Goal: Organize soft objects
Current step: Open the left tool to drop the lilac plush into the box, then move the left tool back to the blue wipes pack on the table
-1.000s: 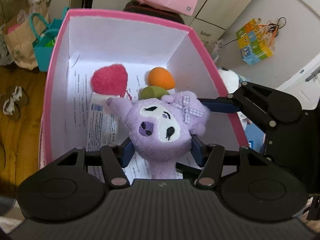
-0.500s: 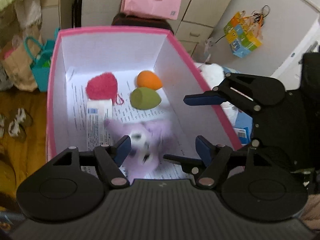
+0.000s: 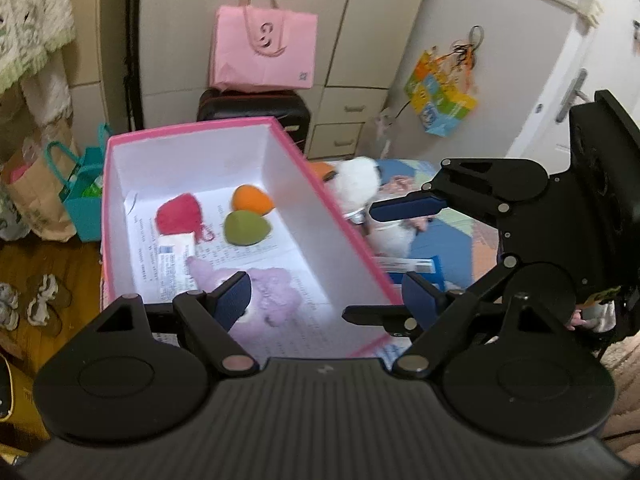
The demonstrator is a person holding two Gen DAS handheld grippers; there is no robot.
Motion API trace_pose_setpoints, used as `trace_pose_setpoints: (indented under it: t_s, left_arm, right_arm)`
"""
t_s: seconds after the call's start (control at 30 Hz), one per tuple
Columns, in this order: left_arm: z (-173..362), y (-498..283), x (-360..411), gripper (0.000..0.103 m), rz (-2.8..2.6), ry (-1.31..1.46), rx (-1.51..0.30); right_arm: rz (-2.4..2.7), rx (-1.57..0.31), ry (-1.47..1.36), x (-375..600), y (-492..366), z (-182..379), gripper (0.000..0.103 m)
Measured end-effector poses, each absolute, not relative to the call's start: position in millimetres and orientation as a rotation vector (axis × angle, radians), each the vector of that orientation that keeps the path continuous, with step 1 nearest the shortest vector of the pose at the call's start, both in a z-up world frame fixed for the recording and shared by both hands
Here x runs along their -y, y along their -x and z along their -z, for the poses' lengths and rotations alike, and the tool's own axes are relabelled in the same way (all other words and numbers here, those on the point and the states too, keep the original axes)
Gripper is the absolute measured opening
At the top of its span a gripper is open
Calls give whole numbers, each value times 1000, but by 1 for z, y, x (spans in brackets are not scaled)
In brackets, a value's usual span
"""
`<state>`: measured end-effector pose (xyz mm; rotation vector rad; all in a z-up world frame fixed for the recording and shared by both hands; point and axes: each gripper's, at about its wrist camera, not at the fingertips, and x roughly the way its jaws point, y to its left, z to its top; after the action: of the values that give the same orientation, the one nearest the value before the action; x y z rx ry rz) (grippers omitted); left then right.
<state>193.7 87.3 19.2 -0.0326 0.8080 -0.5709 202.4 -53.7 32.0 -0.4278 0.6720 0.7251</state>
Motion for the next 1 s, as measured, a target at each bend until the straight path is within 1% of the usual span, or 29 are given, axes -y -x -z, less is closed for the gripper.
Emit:
trace_pose_setpoints:
  t_s: [0.2, 0.43, 0.67, 1.0]
  left_arm:
    - [-34, -171, -63, 82, 628, 19, -774]
    - [-33, -158, -23, 82, 736, 23, -827]
    - [-19, -149, 27, 82, 803, -66, -847]
    - [14, -144, 81, 81, 782, -203, -839]
  right_arm:
    - [-716, -626, 390, 90, -170, -52, 83]
    - [-710, -625, 321, 151, -141, -54, 83]
    - [-701, -652, 301, 193, -126, -28, 83]
    - [-723, -684, 293, 216, -134, 24, 85]
